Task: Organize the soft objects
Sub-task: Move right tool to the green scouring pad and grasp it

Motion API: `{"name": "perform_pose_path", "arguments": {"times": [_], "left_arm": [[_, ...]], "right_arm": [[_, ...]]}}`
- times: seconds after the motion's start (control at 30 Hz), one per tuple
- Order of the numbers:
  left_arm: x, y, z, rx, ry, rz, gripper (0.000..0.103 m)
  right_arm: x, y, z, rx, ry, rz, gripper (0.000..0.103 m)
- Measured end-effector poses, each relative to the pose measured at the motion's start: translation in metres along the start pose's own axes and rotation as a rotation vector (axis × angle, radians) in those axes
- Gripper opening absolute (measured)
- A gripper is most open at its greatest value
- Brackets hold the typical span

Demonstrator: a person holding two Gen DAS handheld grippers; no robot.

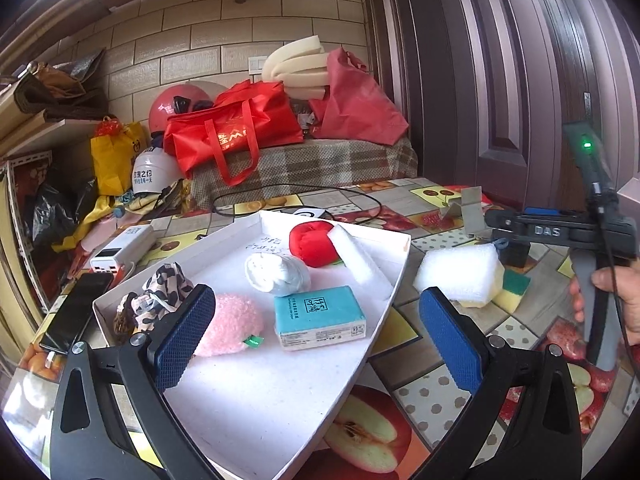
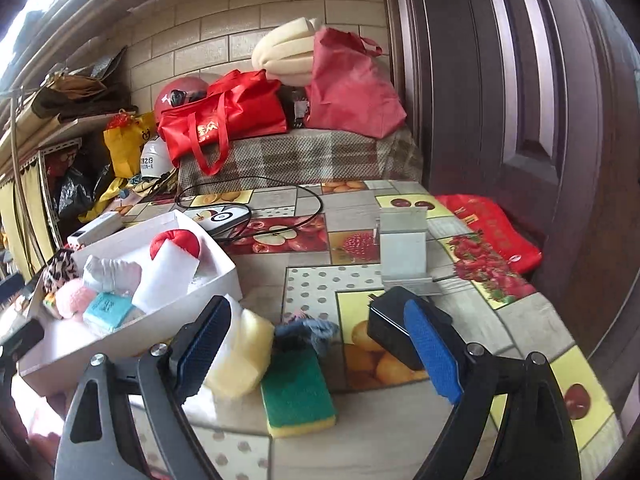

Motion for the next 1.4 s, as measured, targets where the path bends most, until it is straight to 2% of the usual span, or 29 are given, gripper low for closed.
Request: {"name": "perform_pose_path", "arguments": {"times": [0.1, 0.13, 0.2, 0.23, 0.3, 0.4, 0.5, 0.6, 0.67, 0.8, 0.9, 0.97, 1.03, 1.17, 1.2, 1.23, 1.33, 1.37, 1.4], "left_arm": [[0.006, -0.002, 0.001, 0.008, 0.03, 0.004, 0.103], [0.006, -0.002, 0.001, 0.01, 0.031, 0.003, 0.103], [0.005, -0.002, 0.001, 0.009, 0.026, 0.003, 0.103], [0.005, -0.002, 0.0, 0.009, 0.024, 0.0, 0.103], [0.004, -0.001, 0.0, 0.008, 0.021, -0.005, 0.103], [0.004, -0.001, 0.001, 0.002, 0.022, -0.008, 0.103], [0.004, 0.001, 0.002, -0.01, 0.023, -0.016, 0.103], [0.004, 0.002, 0.002, -0.009, 0.029, -0.027, 0.103], [0.005, 0.003, 0.002, -0.009, 0.036, -0.028, 0.103], [0.013, 0.004, 0.005, -0.021, 0.076, -0.012, 0.103], [0.021, 0.006, 0.006, -0.026, 0.11, -0.015, 0.103], [0.024, 0.006, 0.007, -0.026, 0.13, -0.015, 0.103], [0.027, 0.006, 0.007, -0.027, 0.148, -0.017, 0.103], [0.031, 0.007, 0.007, -0.023, 0.172, -0.021, 0.103], [0.031, 0.007, 0.008, -0.021, 0.175, -0.025, 0.103], [0.031, 0.007, 0.008, -0.019, 0.176, -0.029, 0.103], [0.028, 0.006, 0.006, 0.002, 0.174, -0.048, 0.103], [0.027, 0.006, 0.004, 0.016, 0.175, -0.061, 0.103], [0.026, 0.007, 0.003, 0.035, 0.18, -0.077, 0.103]], "right_arm": [[-0.011, -0.041, 0.005, 0.113, -0.042, -0.092, 0.089], [-0.011, -0.055, 0.002, 0.158, -0.046, -0.08, 0.089], [0.002, -0.075, -0.006, 0.238, -0.015, 0.033, 0.09], [0.015, -0.073, -0.006, 0.223, 0.054, 0.088, 0.089], [0.041, -0.063, -0.009, 0.233, 0.114, 0.264, 0.089], [0.069, -0.039, -0.016, 0.231, 0.201, 0.371, 0.089], [0.095, -0.017, -0.036, 0.274, 0.271, 0.451, 0.089], [0.114, 0.007, -0.06, 0.287, 0.395, 0.45, 0.09], [0.116, 0.029, -0.067, 0.271, 0.425, 0.461, 0.09], [0.096, 0.063, -0.046, 0.151, 0.328, 0.438, 0.09], [0.09, 0.06, -0.016, 0.107, 0.231, 0.443, 0.09], [0.101, 0.041, -0.002, 0.141, 0.192, 0.495, 0.09], [0.121, 0.013, -0.002, 0.237, 0.182, 0.56, 0.09], [0.16, -0.03, -0.026, 0.396, 0.274, 0.538, 0.092], [0.166, -0.028, -0.027, 0.376, 0.324, 0.511, 0.092], [0.172, -0.023, -0.028, 0.375, 0.357, 0.536, 0.092], [0.187, 0.011, -0.034, 0.385, 0.362, 0.742, 0.092], [0.188, 0.024, -0.034, 0.365, 0.382, 0.762, 0.092], [0.184, 0.036, -0.033, 0.322, 0.414, 0.727, 0.092]]}}
Point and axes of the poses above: each gripper's, at about its wrist camera, not at the fingertips, and y roughly against the way its jaws point, x to its left, z to its top, the point moved 6 cm from there along -y, roughly the way its jaws point, and after that the axes turned 13 degrees about y, right-handed, at the moved point
